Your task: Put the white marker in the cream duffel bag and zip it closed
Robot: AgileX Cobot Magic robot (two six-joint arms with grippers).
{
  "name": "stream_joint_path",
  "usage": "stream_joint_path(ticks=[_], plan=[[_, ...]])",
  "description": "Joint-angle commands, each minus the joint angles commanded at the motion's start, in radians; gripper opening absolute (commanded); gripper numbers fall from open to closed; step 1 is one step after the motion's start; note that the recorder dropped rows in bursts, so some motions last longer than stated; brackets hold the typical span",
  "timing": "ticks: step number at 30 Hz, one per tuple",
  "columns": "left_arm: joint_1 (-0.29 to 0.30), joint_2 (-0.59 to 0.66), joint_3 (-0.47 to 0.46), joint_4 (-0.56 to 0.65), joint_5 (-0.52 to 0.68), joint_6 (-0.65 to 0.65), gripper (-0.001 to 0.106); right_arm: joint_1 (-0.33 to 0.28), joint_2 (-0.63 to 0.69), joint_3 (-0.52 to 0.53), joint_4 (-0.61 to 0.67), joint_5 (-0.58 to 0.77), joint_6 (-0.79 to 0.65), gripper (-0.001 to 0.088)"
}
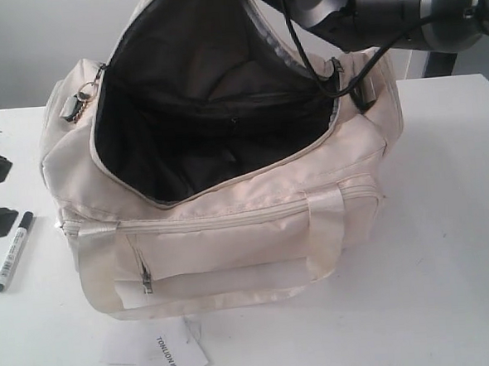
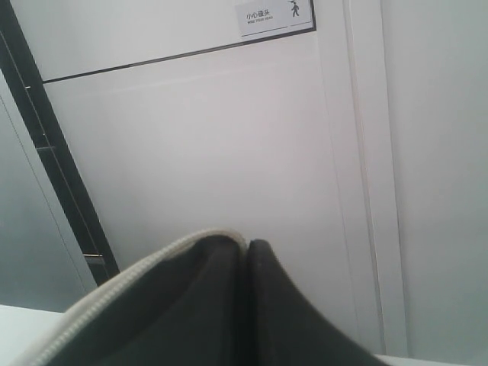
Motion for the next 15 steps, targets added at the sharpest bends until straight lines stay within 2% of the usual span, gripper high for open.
stream_joint_path(ticks=[8,12,15], plan=[[0.185,0.077,0.000,-0.018,-0.002,-0.028,0.000,0.000,0.000,0.000,0.000,0.000,0.000,0.0000],[0.225,0.120,0.000,-0.018,-0.023,-0.058,0.000,0.000,0.000,0.000,0.000,0.000,0.000,0.0000],[0.229,0.162,0.000,-0.018,-0.031,-0.058,0.000,0.000,0.000,0.000,0.000,0.000,0.000,0.0000]])
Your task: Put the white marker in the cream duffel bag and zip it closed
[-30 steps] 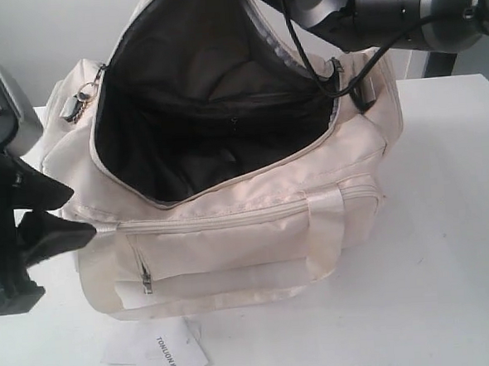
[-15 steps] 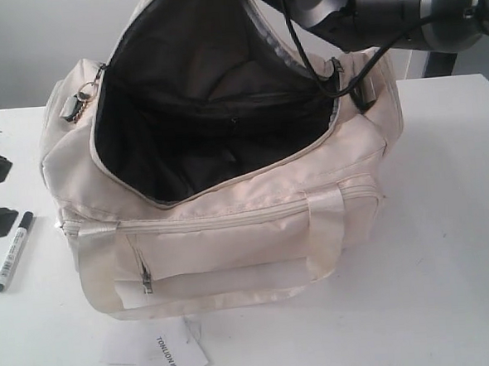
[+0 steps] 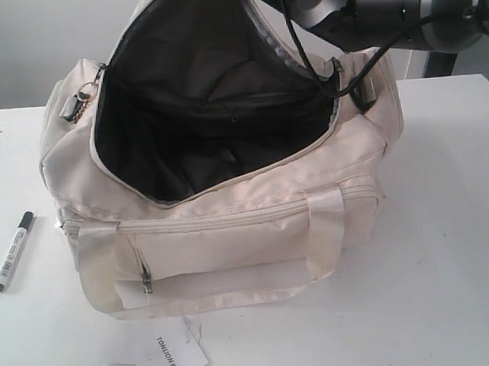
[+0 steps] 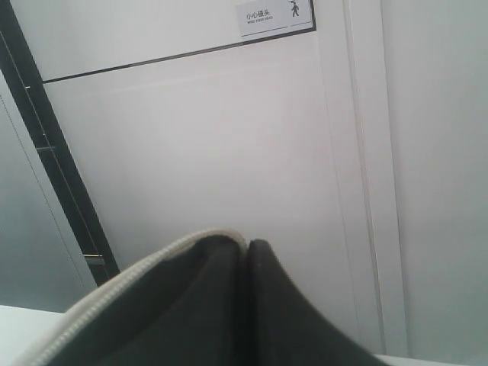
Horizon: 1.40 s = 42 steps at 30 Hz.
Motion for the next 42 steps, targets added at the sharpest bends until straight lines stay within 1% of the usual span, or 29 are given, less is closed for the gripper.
stream_joint_path(ticks=[3,8,10,12,17,19,20,25,30,35,40,42], plan=[[0.000,0.038,0.000,0.000,-0.015,-0.012,0.000,0.000,0.000,0.000,0.000,0.000,-0.002,0.0000],[0.000,0.101,0.000,0.000,-0.072,-0.084,0.000,0.000,0.000,0.000,0.000,0.000,-0.004,0.0000],[0.000,0.123,0.000,-0.002,-0.085,-0.121,0.003,0.000,0.000,0.000,0.000,0.000,-0.004,0.0000],[0.000,0.148,0.000,-0.002,-0.086,-0.142,0.011,0.000,0.000,0.000,0.000,0.000,-0.004,0.0000],[0.000,0.212,0.000,-0.002,-0.082,-0.149,0.047,0.000,0.000,0.000,0.000,0.000,-0.004,0.0000],[0.000,0.232,0.000,-0.002,-0.082,-0.151,0.056,0.000,0.000,0.000,0.000,0.000,-0.004,0.0000],[0.000,0.244,0.000,-0.002,-0.082,-0.152,0.058,0.000,0.000,0.000,0.000,0.000,-0.004,0.0000],[0.000,0.296,0.000,-0.002,-0.088,-0.155,0.058,0.000,0.000,0.000,0.000,0.000,-0.004,0.0000],[0.000,0.349,0.000,-0.002,-0.120,-0.166,0.058,0.000,0.000,0.000,0.000,0.000,-0.004,0.0000],[0.020,0.398,0.000,-0.002,-0.168,-0.171,0.058,0.000,0.000,0.000,0.000,0.000,-0.004,0.0000],[0.053,0.437,0.000,-0.002,-0.214,-0.175,0.058,0.000,0.000,0.000,0.000,0.000,-0.004,0.0000],[0.055,0.453,0.000,-0.002,-0.236,-0.177,0.058,0.000,0.000,0.000,0.000,0.000,-0.004,0.0000]])
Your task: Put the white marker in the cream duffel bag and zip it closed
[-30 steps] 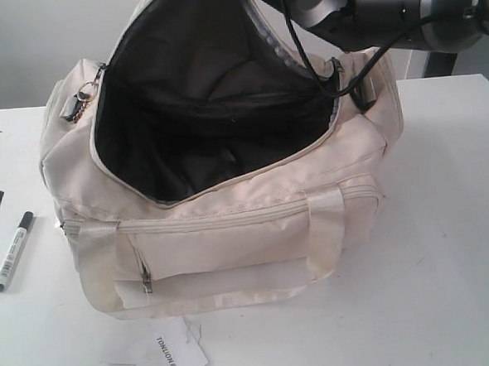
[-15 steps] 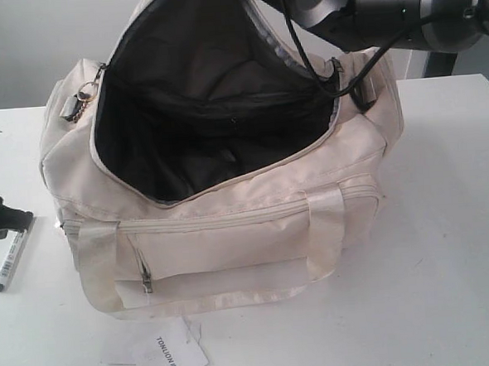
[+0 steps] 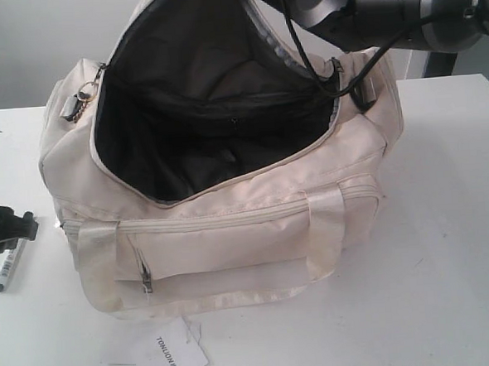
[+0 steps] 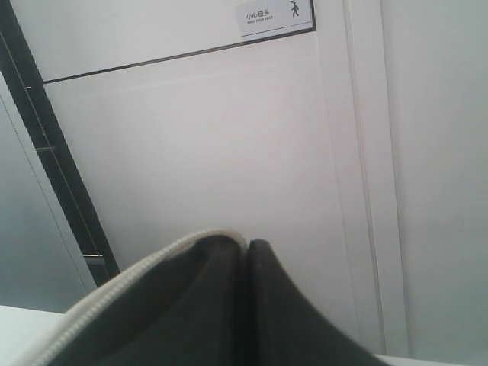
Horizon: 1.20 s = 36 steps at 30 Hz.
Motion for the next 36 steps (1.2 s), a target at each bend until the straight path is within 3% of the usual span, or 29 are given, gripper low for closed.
stream_joint_path(ticks=[9,24,36], plan=[[0.000,0.062,-0.002,-0.023,-0.126,-0.002,0.058,0.000,0.000,0.000,0.000,0.000,0.000,0.0000],[0.000,0.174,-0.002,-0.023,-0.236,0.006,0.055,0.000,0.000,0.000,0.000,0.000,0.000,0.0000],[0.071,0.174,-0.034,-0.023,-0.278,0.009,0.055,0.000,0.000,0.000,0.000,0.000,0.000,0.0000]])
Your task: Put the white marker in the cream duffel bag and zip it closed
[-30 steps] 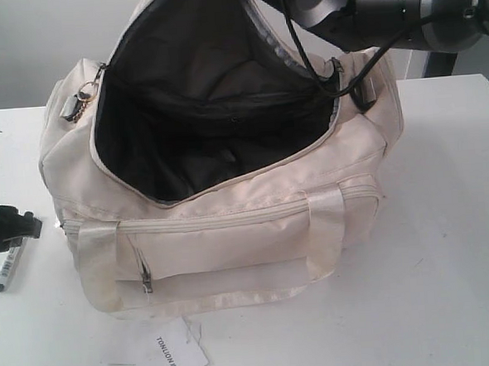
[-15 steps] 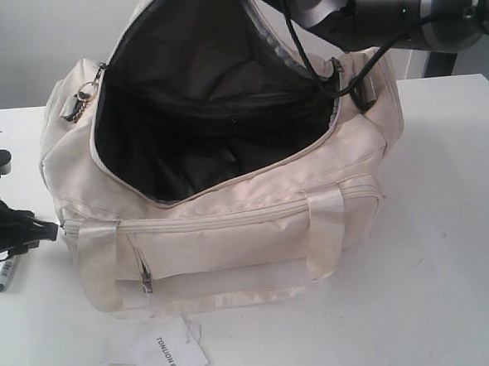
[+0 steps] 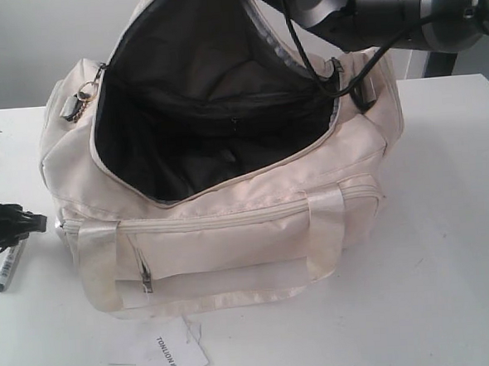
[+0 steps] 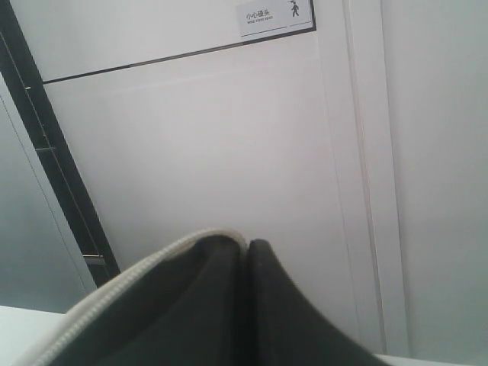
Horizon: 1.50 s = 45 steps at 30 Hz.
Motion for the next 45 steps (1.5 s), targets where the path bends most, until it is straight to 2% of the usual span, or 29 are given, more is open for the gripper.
stream_joint_path(ticks=[23,29,37,45], plan=[[-0.004,0.000,-0.015,0.000,0.008,-0.008,0.055,0.000,0.000,0.000,0.000,0.000,0.000,0.0000],[-0.051,0.004,-0.015,0.000,0.029,-0.008,0.055,0.000,0.000,0.000,0.000,0.000,0.000,0.0000],[-0.049,0.009,-0.015,0.000,0.031,-0.003,0.055,0.000,0.000,0.000,0.000,0.000,0.000,0.0000],[-0.042,0.065,-0.015,0.000,0.031,-0.003,0.055,0.000,0.000,0.000,0.000,0.000,0.000,0.0000]])
